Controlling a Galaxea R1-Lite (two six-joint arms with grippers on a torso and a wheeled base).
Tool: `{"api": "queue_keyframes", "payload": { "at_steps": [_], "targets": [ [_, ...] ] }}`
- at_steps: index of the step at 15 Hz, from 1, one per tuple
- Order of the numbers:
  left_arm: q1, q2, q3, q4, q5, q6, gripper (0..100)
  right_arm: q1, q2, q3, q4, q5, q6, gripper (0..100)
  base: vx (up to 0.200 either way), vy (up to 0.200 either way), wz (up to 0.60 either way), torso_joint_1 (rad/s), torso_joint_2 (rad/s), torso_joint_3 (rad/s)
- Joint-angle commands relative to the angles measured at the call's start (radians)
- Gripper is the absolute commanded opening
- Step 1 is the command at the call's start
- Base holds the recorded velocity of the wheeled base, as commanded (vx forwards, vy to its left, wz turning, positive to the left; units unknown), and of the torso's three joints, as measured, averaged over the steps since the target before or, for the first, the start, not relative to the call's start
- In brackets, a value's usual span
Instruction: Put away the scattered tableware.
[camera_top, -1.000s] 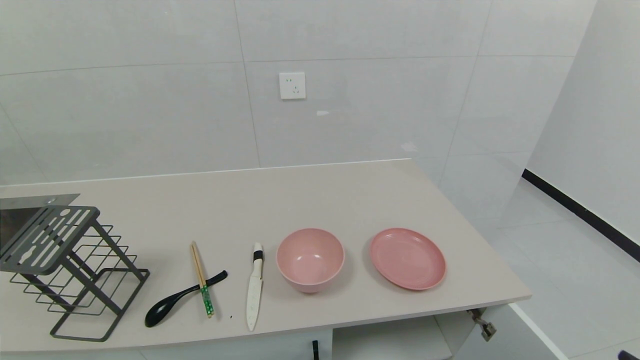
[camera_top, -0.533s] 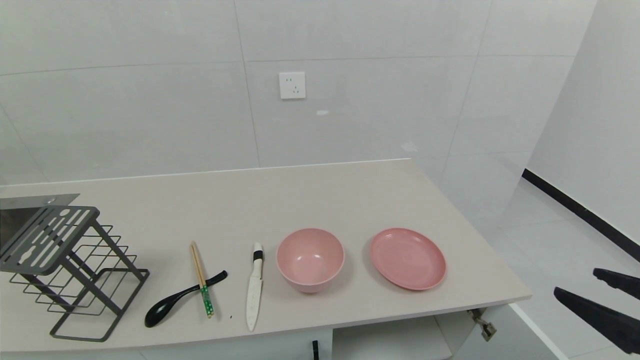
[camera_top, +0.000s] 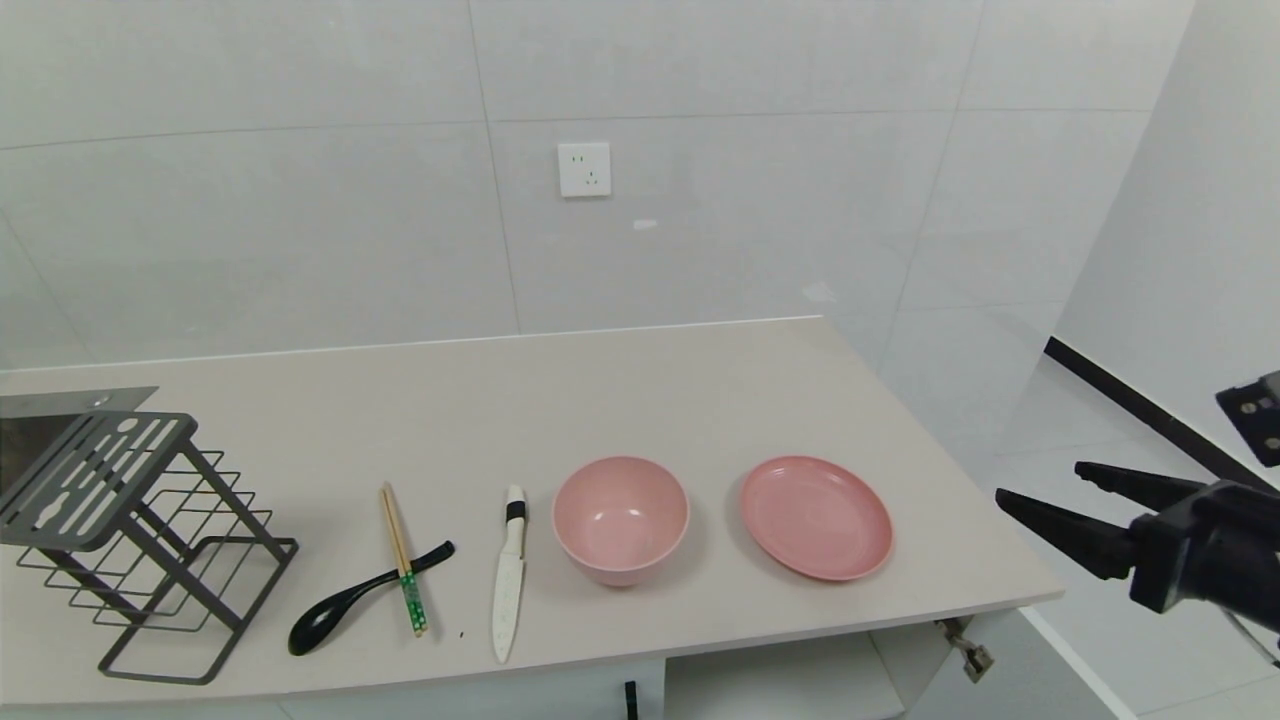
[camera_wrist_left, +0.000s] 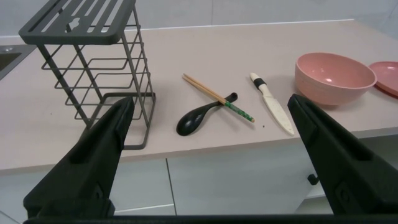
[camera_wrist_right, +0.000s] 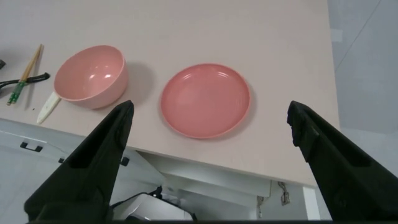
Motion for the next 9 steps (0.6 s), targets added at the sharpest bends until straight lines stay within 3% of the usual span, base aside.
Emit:
{"api": "queue_keyframes", "payload": {
  "at_steps": [1, 9],
  "targets": [
    [0.0, 0.001, 0.0, -0.001, 0.0, 0.0, 100, 0.006, 0.1, -0.006, -0.027, -0.001, -0.003, 100, 0.0, 0.0, 0.0, 0.0, 0.0, 0.0],
    [0.0, 0.001, 0.0, -0.001, 0.0, 0.0, 100, 0.052, 0.322, -0.142, -0.042, -0.004, -0.04, 100, 0.0, 0.0, 0.0, 0.0, 0.0, 0.0]
  ]
}}
